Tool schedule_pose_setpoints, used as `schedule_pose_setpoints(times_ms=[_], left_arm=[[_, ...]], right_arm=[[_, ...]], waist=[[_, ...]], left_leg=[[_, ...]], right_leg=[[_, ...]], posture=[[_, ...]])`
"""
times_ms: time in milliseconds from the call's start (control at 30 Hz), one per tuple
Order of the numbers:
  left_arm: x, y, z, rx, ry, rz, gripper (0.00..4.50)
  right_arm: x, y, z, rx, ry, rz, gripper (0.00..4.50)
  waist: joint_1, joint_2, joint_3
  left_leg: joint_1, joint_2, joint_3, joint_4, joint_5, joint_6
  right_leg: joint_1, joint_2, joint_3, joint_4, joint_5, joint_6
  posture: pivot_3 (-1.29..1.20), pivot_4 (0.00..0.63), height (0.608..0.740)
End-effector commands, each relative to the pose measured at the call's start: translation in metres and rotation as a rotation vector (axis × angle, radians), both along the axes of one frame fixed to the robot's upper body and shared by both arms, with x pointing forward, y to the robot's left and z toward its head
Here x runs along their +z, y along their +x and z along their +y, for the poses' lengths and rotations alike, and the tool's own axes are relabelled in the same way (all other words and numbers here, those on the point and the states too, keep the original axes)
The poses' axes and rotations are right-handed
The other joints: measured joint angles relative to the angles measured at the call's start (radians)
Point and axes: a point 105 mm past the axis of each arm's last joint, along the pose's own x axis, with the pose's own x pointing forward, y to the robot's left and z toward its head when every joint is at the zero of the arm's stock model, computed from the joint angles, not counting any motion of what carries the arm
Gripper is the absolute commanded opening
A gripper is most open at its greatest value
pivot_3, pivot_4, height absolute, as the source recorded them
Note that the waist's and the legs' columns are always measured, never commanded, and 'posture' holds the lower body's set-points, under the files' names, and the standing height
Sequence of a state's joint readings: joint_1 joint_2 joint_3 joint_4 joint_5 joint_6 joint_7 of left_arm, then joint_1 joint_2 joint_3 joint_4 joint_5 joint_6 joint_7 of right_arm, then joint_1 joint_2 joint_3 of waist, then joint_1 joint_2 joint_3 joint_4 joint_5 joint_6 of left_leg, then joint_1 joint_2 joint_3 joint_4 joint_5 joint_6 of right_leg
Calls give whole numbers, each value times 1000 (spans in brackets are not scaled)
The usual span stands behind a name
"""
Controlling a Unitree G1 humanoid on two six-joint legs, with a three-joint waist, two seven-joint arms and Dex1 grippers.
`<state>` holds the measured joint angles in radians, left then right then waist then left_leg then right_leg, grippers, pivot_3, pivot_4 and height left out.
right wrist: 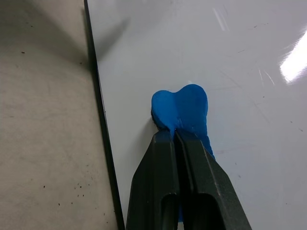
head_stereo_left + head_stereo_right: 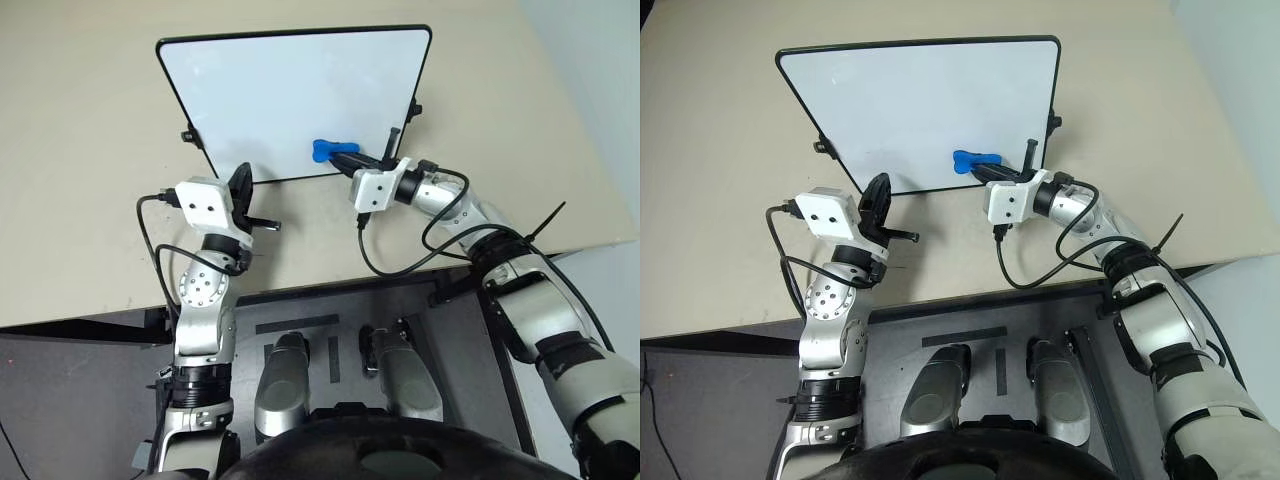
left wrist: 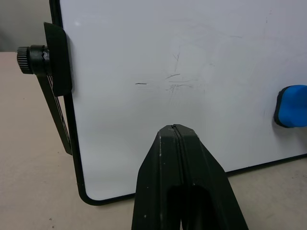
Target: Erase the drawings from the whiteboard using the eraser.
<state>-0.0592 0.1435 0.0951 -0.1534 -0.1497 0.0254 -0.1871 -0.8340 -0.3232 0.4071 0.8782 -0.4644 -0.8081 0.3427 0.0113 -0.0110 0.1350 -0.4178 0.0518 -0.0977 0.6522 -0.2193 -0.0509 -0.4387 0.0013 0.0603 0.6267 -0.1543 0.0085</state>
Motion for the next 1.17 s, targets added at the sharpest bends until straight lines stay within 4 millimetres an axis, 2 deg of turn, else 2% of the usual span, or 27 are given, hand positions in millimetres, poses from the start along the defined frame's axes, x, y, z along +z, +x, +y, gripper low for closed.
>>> schedule_pose_setpoints(times_ms=[33, 233, 333, 433, 567, 767, 1000, 1167], left_arm=[[11, -1, 0, -3, 11, -48, 0], [10, -2, 1, -3, 11, -43, 0], [9, -1, -1, -11, 11, -39, 0], [10, 1, -3, -21, 12, -39, 0], [12, 6, -3, -32, 15, -42, 0], [16, 9, -3, -48, 27, -55, 0], [11, 5, 0, -50, 37, -35, 0], [13, 12, -4, -83, 47, -35, 0]], right_arm=[[2, -9, -9, 31, 15, 53, 12], [7, -45, -35, 62, 118, 308, 12], [-5, -62, -54, 42, 82, 453, 12], [-11, -71, -62, 26, 85, 545, 735], [-9, -71, -59, 10, 121, 576, 2155], [8, -64, -56, -34, 189, 490, 4189], [12, -67, -68, -85, 286, 497, 4189], [17, -71, -79, -127, 415, 561, 4189]], waist=[[3, 0, 0], [6, 0, 0], [6, -1, -1], [6, -2, -1], [5, -2, -1], [3, -2, -1], [5, -2, -1], [6, -2, -1]], left_leg=[[0, 0, 0, 0, 0, 0], [-3, -1, 3, 0, -3, -4], [-3, -1, 4, 0, -7, -4], [-1, -1, 4, 1, -9, -4], [0, -1, 4, 1, -8, -3], [6, -1, 3, 2, -5, 0], [6, -3, 1, 3, -6, 0], [5, -3, 2, 3, -6, -1]], right_leg=[[0, 0, 0, 0, 0, 0], [0, 0, 0, -2, -7, 5], [0, 0, 0, -2, -11, 4], [1, 0, 0, -2, -14, 5], [1, 1, 0, 0, -13, 5], [7, 1, 1, 0, -11, 3], [9, 1, 1, 0, -13, 5], [8, 1, 1, 0, -13, 6]], posture=[[0, 150, 740], [0, 150, 740], [0, 150, 740], [0, 150, 740], [0, 150, 740], [0, 150, 740], [0, 150, 740], [0, 150, 740]])
